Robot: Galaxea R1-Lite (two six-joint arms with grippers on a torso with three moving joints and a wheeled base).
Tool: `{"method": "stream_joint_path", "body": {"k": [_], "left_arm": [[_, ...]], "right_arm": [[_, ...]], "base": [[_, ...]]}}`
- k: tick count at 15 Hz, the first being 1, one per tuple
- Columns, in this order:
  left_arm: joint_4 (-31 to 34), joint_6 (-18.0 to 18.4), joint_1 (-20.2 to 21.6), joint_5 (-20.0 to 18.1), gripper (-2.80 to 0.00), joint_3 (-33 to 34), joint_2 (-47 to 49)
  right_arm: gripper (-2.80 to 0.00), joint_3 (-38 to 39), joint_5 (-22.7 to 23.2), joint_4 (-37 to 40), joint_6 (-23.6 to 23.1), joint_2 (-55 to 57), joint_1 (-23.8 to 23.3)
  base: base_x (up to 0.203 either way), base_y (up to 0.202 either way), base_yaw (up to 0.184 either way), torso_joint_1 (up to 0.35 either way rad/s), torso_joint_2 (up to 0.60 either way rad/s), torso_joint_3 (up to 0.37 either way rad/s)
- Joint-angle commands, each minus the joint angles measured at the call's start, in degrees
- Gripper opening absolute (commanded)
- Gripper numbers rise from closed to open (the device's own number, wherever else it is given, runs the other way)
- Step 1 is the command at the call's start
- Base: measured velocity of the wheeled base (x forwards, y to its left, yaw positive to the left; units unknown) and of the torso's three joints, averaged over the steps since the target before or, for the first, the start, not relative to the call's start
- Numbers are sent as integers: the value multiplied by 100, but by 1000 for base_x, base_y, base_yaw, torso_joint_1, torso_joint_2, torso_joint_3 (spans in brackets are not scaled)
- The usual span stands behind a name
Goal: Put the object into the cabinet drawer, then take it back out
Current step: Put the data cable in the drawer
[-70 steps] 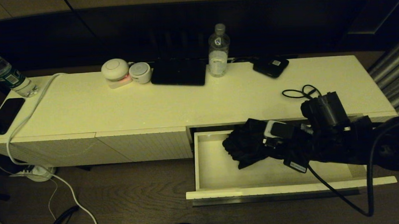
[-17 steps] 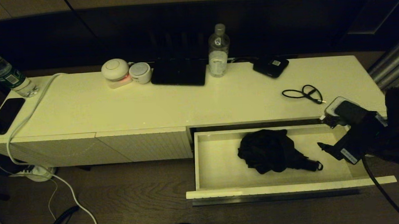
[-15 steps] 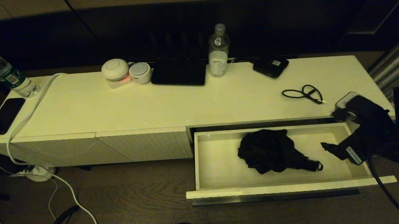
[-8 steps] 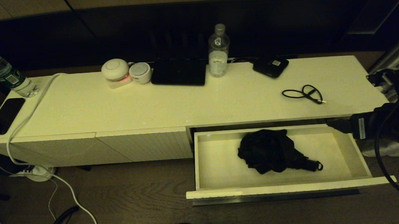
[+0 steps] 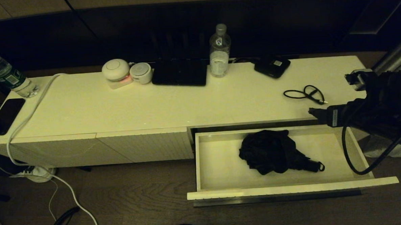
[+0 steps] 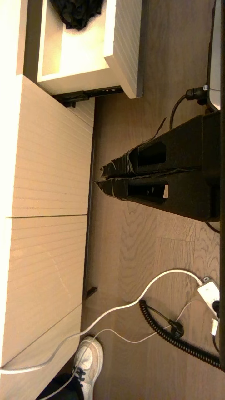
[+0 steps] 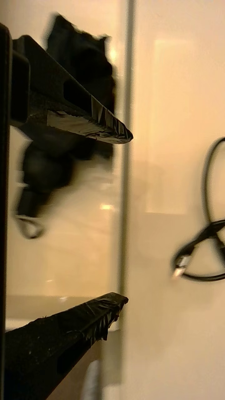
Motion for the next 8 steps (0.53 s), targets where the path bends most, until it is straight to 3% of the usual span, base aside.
{"method": "stream_joint_path", "body": {"k": [1,8], "left_arm": [[-2,-7,4,2,-280,0,-9],[-2,-7,4,2,-280,0,-9]], "right_arm": [[0,5,28,-582,-38,647,-68],[0,-276,181,-925,-34,827,-568]], "base": [[0,0,0,0,0,0],[0,0,0,0,0,0]]}}
